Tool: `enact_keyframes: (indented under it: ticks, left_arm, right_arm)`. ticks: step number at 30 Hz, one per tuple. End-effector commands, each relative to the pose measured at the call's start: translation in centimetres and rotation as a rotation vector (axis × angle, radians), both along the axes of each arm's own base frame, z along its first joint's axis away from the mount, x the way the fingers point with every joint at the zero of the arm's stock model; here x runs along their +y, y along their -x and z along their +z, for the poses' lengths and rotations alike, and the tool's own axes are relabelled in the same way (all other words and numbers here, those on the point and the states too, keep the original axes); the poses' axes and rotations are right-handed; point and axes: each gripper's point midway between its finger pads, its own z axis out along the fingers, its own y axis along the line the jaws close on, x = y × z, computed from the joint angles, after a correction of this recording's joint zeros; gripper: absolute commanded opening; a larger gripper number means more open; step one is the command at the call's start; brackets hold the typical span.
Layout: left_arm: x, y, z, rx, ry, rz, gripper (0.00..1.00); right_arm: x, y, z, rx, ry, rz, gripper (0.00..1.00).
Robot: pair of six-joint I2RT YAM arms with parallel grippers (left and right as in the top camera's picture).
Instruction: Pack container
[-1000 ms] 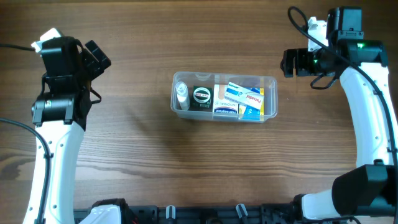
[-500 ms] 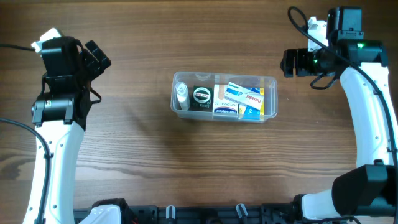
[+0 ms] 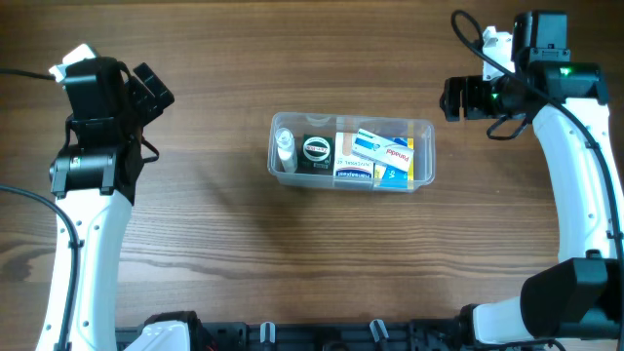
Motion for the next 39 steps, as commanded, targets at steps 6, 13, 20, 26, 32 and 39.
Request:
enact_keyframes:
  ticks: [6, 13, 20, 26, 32, 39]
  left_arm:
    - [0.5, 0.0, 0.8, -0.013, -0.017, 0.017, 1.0]
    - [0.5, 0.0, 0.8, -0.013, -0.017, 0.017, 1.0]
    - [0.5, 0.0, 0.8, -0.013, -0.018, 0.017, 1.0]
    - [0.5, 0.0, 0.8, -0.014, -0.017, 0.017, 1.0]
    - [0.5, 0.0, 0.8, -0.013, -0.017, 0.017, 1.0]
    - [0.5, 0.0, 0.8, -0.013, -0.017, 0.017, 1.0]
  right_arm:
    - [-0.9, 0.0, 0.9, -0.03, 0.076, 0.016, 1.0]
    - [2.2, -0.7, 10.9, -0.415, -0.003, 0.17, 1.0]
    - [8.0, 7.7, 22.7, -0.972, 0.073, 0.533, 1.0]
    - [7.9, 14.9, 22.0, -1.17, 0.129, 0.546, 1.0]
    - [8.2, 18.3, 16.3, -1.239, 0.122, 0.568, 1.0]
    - [9.9, 19.4, 10.4, -1.38, 0.094, 0.67, 1.0]
